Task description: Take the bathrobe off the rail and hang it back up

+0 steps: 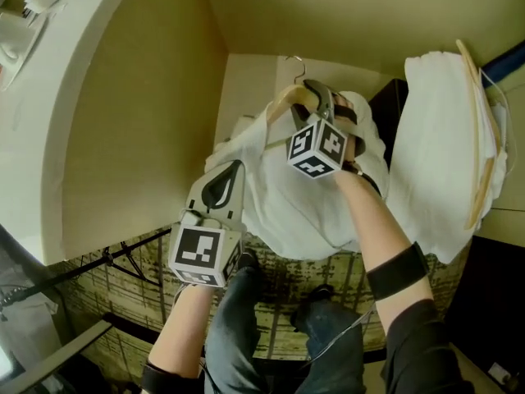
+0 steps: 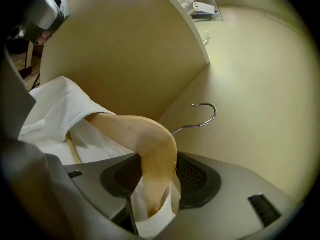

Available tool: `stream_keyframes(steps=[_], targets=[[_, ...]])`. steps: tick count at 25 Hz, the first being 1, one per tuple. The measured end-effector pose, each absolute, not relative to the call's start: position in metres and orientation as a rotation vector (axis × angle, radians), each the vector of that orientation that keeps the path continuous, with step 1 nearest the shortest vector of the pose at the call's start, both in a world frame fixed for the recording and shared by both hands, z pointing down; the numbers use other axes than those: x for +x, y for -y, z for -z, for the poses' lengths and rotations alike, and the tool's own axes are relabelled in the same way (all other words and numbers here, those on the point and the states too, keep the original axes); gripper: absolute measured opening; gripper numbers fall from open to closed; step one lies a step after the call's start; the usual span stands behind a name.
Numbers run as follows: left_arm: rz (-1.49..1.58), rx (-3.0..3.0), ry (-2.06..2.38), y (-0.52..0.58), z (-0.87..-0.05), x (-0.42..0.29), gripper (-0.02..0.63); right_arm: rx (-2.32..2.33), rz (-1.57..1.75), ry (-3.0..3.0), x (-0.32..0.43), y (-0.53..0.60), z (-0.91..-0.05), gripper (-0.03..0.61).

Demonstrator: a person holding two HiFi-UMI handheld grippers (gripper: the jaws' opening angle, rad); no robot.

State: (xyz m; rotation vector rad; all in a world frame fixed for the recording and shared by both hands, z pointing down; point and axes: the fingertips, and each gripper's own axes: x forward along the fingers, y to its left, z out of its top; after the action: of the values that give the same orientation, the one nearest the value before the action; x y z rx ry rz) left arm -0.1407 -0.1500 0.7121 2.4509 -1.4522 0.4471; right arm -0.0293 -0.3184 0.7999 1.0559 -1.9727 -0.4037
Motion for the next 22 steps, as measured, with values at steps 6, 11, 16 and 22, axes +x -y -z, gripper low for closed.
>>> stream_keyframes(steps=[6, 11, 16, 22], targets=[[-0.479, 2.441, 1.431, 0.156, -0.76, -0.156, 0.0, 1.053, 0.435, 1.991, -0.052, 0.337, -0.847, 0.227], [-0.477, 2.435, 1.416, 0.155, -0.778, -0.161, 0.0, 1.1, 0.495, 1.939, -0.057, 0.348, -0.86, 0.259], [-0.477, 2.424, 1.407, 0.155, -0.782, -0.164, 0.0, 1.13, 0.51, 1.88, -0.057, 0.35, -0.869, 0.316], [-0.486, 2.413, 1.41, 0.152, -0.772, -0.167, 0.0, 1.095, 0.467, 1.862, -0.048, 0.333, -0.87, 0.314]])
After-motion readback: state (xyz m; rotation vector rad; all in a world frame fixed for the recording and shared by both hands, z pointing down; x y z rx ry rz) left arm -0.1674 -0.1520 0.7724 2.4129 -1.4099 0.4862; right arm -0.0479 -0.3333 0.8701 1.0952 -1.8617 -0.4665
